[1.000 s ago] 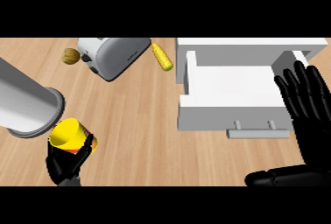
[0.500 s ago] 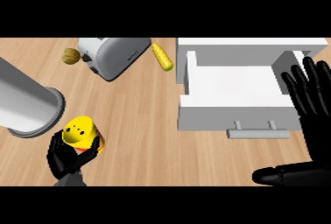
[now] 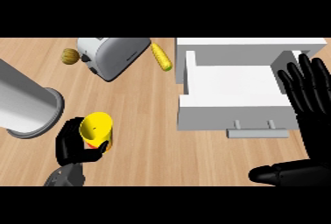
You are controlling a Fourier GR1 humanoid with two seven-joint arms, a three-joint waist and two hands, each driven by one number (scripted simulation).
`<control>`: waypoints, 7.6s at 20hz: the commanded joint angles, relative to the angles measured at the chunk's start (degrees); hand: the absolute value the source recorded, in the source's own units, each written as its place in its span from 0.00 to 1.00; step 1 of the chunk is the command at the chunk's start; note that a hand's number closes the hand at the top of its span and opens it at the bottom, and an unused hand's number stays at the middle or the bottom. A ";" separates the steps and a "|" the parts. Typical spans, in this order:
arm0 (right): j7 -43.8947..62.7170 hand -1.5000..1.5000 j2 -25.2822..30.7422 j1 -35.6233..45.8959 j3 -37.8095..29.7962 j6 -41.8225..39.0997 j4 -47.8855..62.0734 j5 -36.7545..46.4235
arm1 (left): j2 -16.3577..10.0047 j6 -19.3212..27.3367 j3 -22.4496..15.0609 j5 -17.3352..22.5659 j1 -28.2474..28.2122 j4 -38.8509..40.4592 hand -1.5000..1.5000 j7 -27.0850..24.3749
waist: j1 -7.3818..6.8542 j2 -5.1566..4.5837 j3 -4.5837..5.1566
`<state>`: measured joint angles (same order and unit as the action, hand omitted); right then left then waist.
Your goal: Pick up the cup, place it into the drawer and close the drawer
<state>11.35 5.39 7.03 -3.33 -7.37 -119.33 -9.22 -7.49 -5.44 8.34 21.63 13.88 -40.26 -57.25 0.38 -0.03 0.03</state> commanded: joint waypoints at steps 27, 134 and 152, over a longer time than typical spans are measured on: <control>-0.43 0.00 -1.16 -4.39 0.47 -0.01 -2.80 0.50 | 3.68 11.58 -10.90 -3.75 18.90 -41.76 1.00 43.70 | -0.08 0.09 -0.04; -20.75 1.00 13.91 1.23 15.72 -5.62 23.94 45.56 | -25.55 16.04 -23.50 28.71 2.81 -42.88 0.00 36.26 | -1.80 -0.12 -0.04; -31.81 0.00 5.19 22.47 11.78 7.79 70.74 56.79 | -26.75 2.16 -11.66 27.33 -9.06 -44.48 0.00 37.20 | -1.40 -0.17 -0.06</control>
<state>-16.35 12.30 25.48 10.56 -3.96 -59.10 46.48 -32.61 0.03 -6.46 48.37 6.49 -84.55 -21.56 -0.92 -0.18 -0.01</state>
